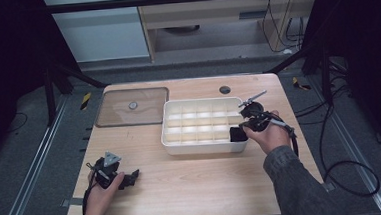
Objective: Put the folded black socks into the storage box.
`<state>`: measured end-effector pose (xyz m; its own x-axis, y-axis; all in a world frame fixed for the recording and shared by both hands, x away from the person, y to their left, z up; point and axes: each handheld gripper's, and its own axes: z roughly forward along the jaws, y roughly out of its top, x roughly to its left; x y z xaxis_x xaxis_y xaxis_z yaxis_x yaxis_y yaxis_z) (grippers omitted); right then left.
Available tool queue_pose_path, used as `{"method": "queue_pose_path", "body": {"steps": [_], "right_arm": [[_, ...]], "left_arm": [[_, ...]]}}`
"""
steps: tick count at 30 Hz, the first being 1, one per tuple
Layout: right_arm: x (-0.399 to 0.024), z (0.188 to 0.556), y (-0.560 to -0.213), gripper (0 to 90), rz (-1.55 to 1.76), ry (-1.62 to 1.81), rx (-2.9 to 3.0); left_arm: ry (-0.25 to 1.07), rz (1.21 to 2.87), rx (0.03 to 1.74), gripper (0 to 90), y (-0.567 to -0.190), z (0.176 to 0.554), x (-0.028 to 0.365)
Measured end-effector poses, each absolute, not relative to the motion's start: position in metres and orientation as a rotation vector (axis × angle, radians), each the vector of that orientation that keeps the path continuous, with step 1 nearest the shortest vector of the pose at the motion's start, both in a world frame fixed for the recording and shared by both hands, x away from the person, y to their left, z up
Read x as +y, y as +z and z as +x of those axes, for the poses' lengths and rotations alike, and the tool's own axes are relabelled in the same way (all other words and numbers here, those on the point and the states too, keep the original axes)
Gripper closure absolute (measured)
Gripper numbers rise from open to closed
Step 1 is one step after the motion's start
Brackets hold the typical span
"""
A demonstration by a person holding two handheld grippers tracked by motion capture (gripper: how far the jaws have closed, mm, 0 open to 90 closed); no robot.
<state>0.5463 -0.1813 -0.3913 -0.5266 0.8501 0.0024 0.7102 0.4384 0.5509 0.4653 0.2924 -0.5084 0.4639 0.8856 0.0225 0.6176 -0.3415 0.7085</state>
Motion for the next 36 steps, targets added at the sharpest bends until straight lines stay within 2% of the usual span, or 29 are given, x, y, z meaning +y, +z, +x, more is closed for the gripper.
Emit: {"method": "queue_pose_path", "body": {"steps": [36], "right_arm": [[-0.206, 0.534, -0.362, 90.0, 1.354, 0.948, 2.274]], "left_arm": [[0.544, 2.084, 1.245, 0.0, -0.508, 0.465, 0.292]]}}
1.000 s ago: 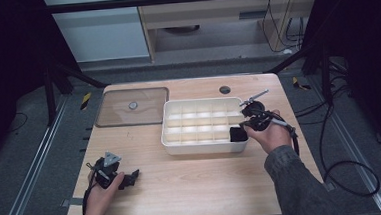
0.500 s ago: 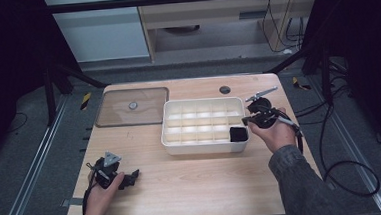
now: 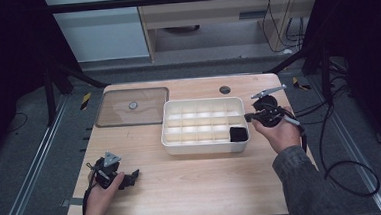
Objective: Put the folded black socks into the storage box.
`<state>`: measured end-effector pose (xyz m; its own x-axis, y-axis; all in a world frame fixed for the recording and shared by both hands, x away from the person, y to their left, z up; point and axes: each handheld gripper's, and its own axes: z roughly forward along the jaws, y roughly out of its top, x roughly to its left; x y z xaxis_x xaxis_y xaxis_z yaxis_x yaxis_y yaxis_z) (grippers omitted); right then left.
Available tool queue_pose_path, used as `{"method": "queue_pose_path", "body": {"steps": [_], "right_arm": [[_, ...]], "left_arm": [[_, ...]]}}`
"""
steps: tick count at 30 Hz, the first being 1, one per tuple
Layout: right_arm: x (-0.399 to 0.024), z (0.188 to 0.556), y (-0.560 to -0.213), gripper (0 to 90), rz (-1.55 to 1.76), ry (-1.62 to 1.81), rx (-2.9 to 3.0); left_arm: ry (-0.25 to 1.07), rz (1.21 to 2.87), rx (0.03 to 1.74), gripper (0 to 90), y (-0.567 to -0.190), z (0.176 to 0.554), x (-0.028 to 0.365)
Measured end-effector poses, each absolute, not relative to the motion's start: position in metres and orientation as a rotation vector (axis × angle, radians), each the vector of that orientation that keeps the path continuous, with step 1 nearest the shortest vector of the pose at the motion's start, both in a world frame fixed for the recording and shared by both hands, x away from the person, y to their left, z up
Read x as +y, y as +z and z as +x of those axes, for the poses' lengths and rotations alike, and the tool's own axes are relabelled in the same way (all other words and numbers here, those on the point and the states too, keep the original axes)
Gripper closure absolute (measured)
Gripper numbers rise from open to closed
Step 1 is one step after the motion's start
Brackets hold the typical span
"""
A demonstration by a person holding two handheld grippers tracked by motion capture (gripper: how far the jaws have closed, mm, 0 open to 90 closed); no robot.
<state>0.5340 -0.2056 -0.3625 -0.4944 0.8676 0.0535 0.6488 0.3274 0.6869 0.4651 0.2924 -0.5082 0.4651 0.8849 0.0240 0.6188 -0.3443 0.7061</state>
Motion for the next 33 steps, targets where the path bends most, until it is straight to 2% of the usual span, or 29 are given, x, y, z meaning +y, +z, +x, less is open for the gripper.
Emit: {"method": "queue_pose_path", "body": {"steps": [33], "right_arm": [[-0.236, 0.506, -0.369, 89.3, 1.383, 1.058, 2.182]], "left_arm": [[0.544, 2.081, 1.245, 0.0, -0.508, 0.465, 0.292]]}}
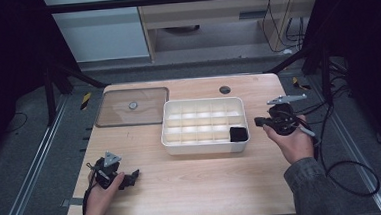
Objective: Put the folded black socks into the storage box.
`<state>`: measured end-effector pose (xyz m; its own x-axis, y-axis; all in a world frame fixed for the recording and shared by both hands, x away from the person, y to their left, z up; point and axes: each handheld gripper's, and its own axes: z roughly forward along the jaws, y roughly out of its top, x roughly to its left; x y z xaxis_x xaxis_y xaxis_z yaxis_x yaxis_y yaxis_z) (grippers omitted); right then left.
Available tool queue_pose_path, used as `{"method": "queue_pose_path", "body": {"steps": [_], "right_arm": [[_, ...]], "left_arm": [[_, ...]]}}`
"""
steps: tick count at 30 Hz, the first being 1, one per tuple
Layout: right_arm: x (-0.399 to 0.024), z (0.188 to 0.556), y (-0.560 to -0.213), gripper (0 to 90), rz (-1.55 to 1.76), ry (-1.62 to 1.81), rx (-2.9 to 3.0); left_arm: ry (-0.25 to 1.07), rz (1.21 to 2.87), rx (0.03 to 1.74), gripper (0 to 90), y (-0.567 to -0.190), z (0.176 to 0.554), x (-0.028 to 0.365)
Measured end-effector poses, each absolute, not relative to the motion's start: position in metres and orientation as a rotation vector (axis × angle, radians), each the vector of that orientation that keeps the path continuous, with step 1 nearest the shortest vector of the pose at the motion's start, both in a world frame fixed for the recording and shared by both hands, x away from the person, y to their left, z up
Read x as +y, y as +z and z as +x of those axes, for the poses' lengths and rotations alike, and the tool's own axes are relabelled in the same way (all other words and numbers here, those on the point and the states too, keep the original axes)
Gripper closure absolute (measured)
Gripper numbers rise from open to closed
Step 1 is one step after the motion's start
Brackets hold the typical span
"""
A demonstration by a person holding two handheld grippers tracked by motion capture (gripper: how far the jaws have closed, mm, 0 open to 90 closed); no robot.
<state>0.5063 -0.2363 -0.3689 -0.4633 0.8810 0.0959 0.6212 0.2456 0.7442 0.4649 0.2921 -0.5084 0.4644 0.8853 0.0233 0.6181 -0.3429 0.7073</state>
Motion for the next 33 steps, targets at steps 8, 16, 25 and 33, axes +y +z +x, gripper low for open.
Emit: {"method": "queue_pose_path", "body": {"steps": [8, 16, 25, 33], "right_arm": [[-0.242, 0.499, -0.374, 88.6, 1.393, 1.053, 2.181], [-0.248, 0.495, -0.384, 82.9, 1.422, 1.045, 2.172], [-0.253, 0.492, -0.390, 74.1, 1.448, 1.038, 2.157], [-0.258, 0.490, -0.397, 41.2, 1.495, 1.003, 2.089]], "left_arm": [[0.544, 2.081, 1.245, 0.0, -0.508, 0.465, 0.292], [0.544, 2.079, 1.247, 0.0, -0.508, 0.465, 0.292], [0.544, 2.080, 1.246, 0.0, -0.508, 0.465, 0.292], [0.544, 2.079, 1.246, 0.0, -0.508, 0.465, 0.292]]}}
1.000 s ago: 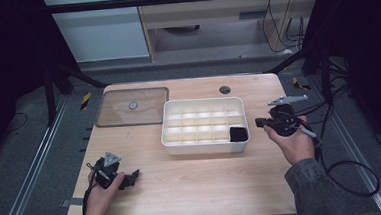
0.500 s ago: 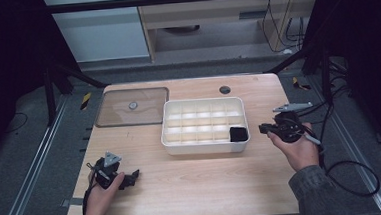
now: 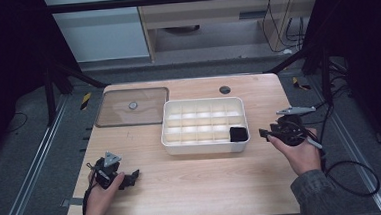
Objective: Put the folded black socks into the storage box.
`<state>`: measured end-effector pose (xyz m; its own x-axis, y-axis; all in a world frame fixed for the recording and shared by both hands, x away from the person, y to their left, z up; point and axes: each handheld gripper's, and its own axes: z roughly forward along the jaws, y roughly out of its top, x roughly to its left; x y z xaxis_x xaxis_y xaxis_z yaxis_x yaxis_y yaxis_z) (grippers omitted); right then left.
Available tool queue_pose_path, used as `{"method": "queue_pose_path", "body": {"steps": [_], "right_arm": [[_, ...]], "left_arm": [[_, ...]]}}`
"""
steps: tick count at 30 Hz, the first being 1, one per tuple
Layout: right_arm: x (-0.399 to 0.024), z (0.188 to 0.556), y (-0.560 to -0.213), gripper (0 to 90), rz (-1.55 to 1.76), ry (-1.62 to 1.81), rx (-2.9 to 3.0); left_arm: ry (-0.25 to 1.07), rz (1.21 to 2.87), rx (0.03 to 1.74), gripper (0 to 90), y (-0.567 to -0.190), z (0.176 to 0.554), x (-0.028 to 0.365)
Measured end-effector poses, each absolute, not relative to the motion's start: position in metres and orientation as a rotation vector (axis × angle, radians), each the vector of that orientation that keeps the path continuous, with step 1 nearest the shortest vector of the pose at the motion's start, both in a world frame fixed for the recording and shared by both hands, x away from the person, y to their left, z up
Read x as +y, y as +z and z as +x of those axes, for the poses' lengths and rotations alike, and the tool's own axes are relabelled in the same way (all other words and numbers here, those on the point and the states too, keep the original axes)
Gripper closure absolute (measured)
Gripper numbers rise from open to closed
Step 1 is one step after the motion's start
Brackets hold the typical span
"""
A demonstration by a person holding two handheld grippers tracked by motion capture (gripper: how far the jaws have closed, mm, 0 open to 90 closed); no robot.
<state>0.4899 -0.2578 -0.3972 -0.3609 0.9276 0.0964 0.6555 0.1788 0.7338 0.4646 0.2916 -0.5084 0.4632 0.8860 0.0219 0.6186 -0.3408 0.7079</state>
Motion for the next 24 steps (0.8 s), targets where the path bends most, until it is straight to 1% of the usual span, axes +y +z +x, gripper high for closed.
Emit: {"method": "queue_pose_path", "body": {"steps": [1, 2, 3, 4, 5, 7, 8, 9, 10, 12, 15, 21, 22, 24], "right_arm": [[-0.259, 0.488, -0.399, 32.7, 1.508, 0.990, 2.059], [-0.259, 0.488, -0.399, 32.7, 1.508, 0.990, 2.059], [-0.261, 0.487, -0.401, 26.7, 1.506, 0.975, 2.035], [-0.261, 0.487, -0.401, 26.7, 1.506, 0.975, 2.035], [-0.261, 0.485, -0.401, 21.4, 1.507, 0.977, 2.015], [-0.262, 0.483, -0.402, 17.5, 1.499, 0.972, 2.002], [-0.262, 0.483, -0.402, 17.5, 1.499, 0.972, 2.002], [-0.262, 0.481, -0.402, 13.7, 1.508, 0.971, 1.983], [-0.262, 0.481, -0.402, 13.7, 1.508, 0.971, 1.983], [-0.263, 0.477, -0.403, 9.1, 1.502, 0.973, 1.980], [-0.264, 0.473, -0.405, 7.7, 1.495, 0.980, 1.984], [-0.266, 0.466, -0.412, 7.7, 1.494, 0.989, 1.988], [-0.267, 0.464, -0.414, 8.0, 1.490, 0.987, 1.992], [-0.269, 0.461, -0.419, 11.6, 1.503, 0.976, 1.984]], "left_arm": [[0.543, 2.080, 1.246, 0.0, -0.508, 0.464, 0.291], [0.543, 2.080, 1.246, 0.0, -0.508, 0.464, 0.291], [0.543, 2.076, 1.247, 0.0, -0.509, 0.464, 0.291], [0.543, 2.076, 1.247, 0.0, -0.509, 0.464, 0.291], [0.543, 2.076, 1.245, 0.0, -0.509, 0.464, 0.291], [0.543, 2.080, 1.243, 0.0, -0.509, 0.464, 0.290], [0.543, 2.080, 1.243, 0.0, -0.509, 0.464, 0.290], [0.542, 2.079, 1.241, 0.0, -0.509, 0.463, 0.290], [0.542, 2.079, 1.241, 0.0, -0.509, 0.463, 0.290], [0.541, 2.079, 1.242, 0.0, -0.509, 0.463, 0.290], [0.542, 2.078, 1.242, 0.0, -0.509, 0.463, 0.290], [0.541, 2.079, 1.242, 0.0, -0.509, 0.463, 0.290], [0.541, 2.078, 1.242, 0.0, -0.509, 0.463, 0.290], [0.541, 2.078, 1.242, 0.0, -0.509, 0.463, 0.290]]}}
